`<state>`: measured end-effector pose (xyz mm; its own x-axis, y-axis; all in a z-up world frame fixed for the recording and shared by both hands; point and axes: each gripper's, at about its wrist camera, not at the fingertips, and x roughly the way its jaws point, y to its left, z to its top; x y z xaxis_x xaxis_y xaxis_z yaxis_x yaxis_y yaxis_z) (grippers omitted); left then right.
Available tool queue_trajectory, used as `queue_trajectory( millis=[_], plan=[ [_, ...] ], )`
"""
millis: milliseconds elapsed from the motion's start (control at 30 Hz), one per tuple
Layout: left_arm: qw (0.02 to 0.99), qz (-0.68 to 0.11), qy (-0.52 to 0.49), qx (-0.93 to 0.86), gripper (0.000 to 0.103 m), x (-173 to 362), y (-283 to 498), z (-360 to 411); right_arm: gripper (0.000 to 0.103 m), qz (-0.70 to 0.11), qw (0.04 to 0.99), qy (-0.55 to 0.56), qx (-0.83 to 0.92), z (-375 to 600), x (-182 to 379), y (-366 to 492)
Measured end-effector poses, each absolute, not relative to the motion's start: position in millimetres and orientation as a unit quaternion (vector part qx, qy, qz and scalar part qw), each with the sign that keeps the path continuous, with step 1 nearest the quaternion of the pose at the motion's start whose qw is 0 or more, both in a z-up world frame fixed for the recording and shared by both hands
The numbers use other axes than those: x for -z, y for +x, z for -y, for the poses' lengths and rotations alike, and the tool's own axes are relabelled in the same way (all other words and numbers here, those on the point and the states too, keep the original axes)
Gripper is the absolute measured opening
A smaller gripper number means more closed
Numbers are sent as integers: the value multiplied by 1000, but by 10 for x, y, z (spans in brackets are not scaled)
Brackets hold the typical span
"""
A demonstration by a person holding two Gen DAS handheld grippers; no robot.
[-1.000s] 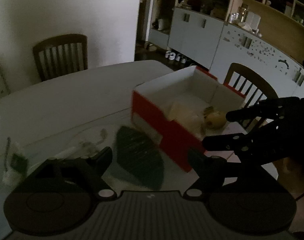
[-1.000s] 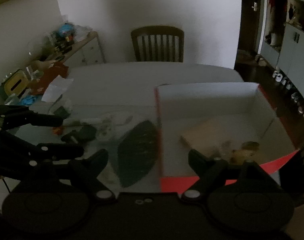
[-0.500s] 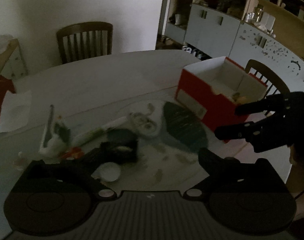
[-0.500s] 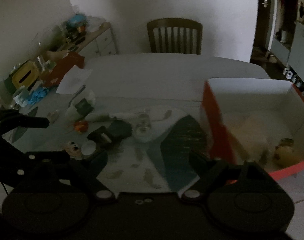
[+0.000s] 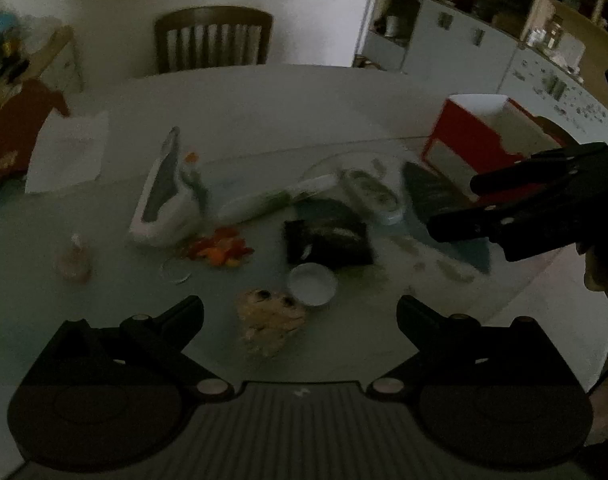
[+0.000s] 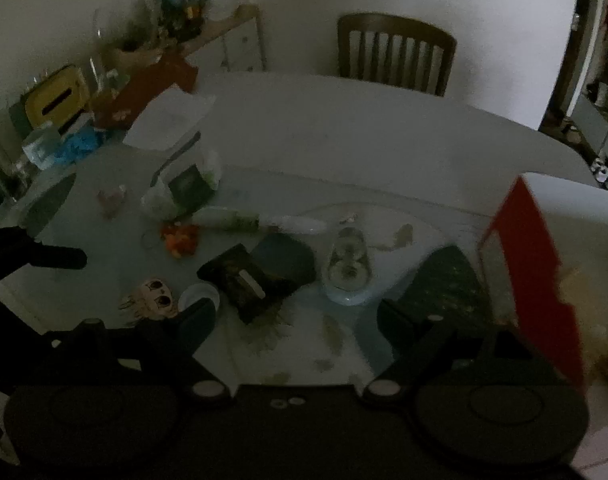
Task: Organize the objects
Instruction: 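Grasp the cartoon-face plush with the left tool while the right tool reaches the black case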
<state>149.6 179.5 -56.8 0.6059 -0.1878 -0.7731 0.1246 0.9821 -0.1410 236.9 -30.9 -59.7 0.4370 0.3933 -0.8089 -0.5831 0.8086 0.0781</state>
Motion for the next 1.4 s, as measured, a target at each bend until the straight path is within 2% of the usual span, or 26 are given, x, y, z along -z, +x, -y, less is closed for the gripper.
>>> queue_trajectory(
  millis=[400,800,900,967,1033,1133,1200,1233,1300,1400],
  plan=[
    [896,-438,-22,75,103,950,1620,-1903,88,-466,816,-151,-309,-108,1034,2624],
    [893,-442,-34,78,103,1121,1731,-1901,85,-469,800,-163,-338,-304,1176,2744],
    [895,-438,-30,76,102,1135,1726,-1887,82,-470,798,-158,-343,-332,1203,2764],
    [896,-437,-29,72,101,1150,1721,-1881,75,-473,796,-147,-347,-331,1217,2779],
    [897,-435,-28,68,97,1160,1717,-1881,71,-479,793,-137,-349,-334,1238,2791],
    [898,-433,-31,68,84,1165,1710,-1889,64,-483,791,-127,-354,-334,1249,2789],
    [899,-431,-35,67,69,1165,1704,-1896,59,-484,790,-125,-356,-339,1252,2778],
    [900,-429,-36,68,66,1160,1703,-1895,55,-484,790,-126,-356,-344,1253,2773],
    [900,-427,-36,71,48,1150,1698,-1886,50,-483,789,-124,-358,-346,1248,2763],
    [903,-422,-31,72,46,1123,1675,-1867,40,-482,791,-120,-357,-345,1227,2741]
  ],
)
